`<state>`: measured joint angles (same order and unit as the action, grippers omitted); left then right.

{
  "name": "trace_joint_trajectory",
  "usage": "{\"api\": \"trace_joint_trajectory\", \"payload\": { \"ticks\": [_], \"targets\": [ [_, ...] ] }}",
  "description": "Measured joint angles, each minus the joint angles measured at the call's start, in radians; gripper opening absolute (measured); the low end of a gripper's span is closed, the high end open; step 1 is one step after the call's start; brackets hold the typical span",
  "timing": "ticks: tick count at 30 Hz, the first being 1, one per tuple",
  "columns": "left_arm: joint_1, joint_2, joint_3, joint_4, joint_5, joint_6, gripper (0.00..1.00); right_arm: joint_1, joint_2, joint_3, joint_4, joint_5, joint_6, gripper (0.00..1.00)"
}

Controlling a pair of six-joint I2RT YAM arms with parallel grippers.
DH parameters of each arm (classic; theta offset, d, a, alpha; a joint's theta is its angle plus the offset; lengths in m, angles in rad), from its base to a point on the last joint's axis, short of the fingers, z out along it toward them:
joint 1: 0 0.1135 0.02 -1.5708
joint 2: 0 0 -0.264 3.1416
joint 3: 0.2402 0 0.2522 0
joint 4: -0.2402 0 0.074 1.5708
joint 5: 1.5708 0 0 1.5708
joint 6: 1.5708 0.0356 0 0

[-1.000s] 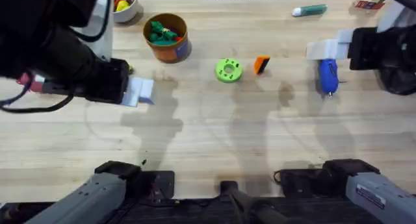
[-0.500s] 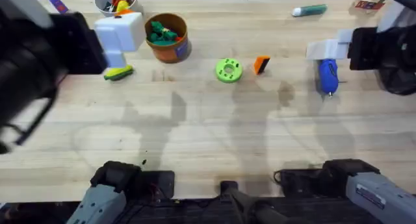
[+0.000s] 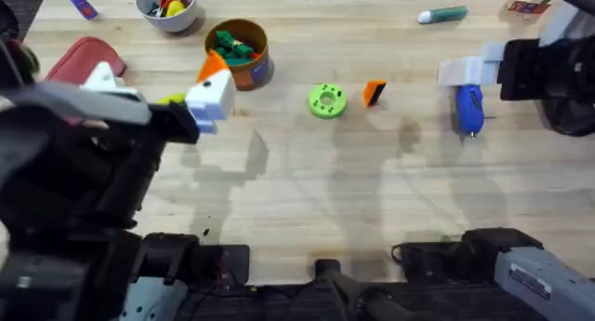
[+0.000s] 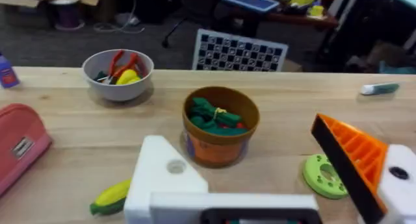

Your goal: Pick up the gripper from the table and insert it into the empty holder that is missing its gripper. Then pick up a screw, insert it into the mounting hole, and use the screwdriver to tighten it. Finally, clean up the table by picking up the vegetable and placing it into the bucket.

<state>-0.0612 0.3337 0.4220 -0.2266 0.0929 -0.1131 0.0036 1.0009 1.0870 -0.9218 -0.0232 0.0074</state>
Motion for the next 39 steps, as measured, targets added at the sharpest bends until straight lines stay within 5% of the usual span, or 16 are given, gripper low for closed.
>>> {"api": "trace_joint_trajectory", "payload": {
  "ticks": [6, 16, 31, 35, 39],
  "targets": [
    [0.093, -0.135, -0.174, 0.117, 0.195, 0.006, 0.988, 0.000, 0.000, 0.000, 0.000, 0.000, 0.000, 0.994],
    [0.098, -0.287, -0.398, 0.266, 0.498, 0.085, 0.986, 0.000, 0.000, 0.000, 0.000, 0.000, 0.000, 0.994],
    [0.098, -0.328, -0.415, 0.249, 0.809, 0.081, 0.987, 0.000, 0.000, 0.000, 0.000, 0.000, 0.000, 0.994],
    [0.098, -0.328, -0.416, 0.139, 0.886, 0.067, 0.988, 0.000, 0.000, 0.000, 0.000, 0.000, 0.000, 0.993],
    [0.098, -0.329, -0.411, 0.112, 0.989, 0.129, 0.987, 0.000, 0.000, 0.000, 0.000, 0.000, 0.000, 0.992]
  ]
}}
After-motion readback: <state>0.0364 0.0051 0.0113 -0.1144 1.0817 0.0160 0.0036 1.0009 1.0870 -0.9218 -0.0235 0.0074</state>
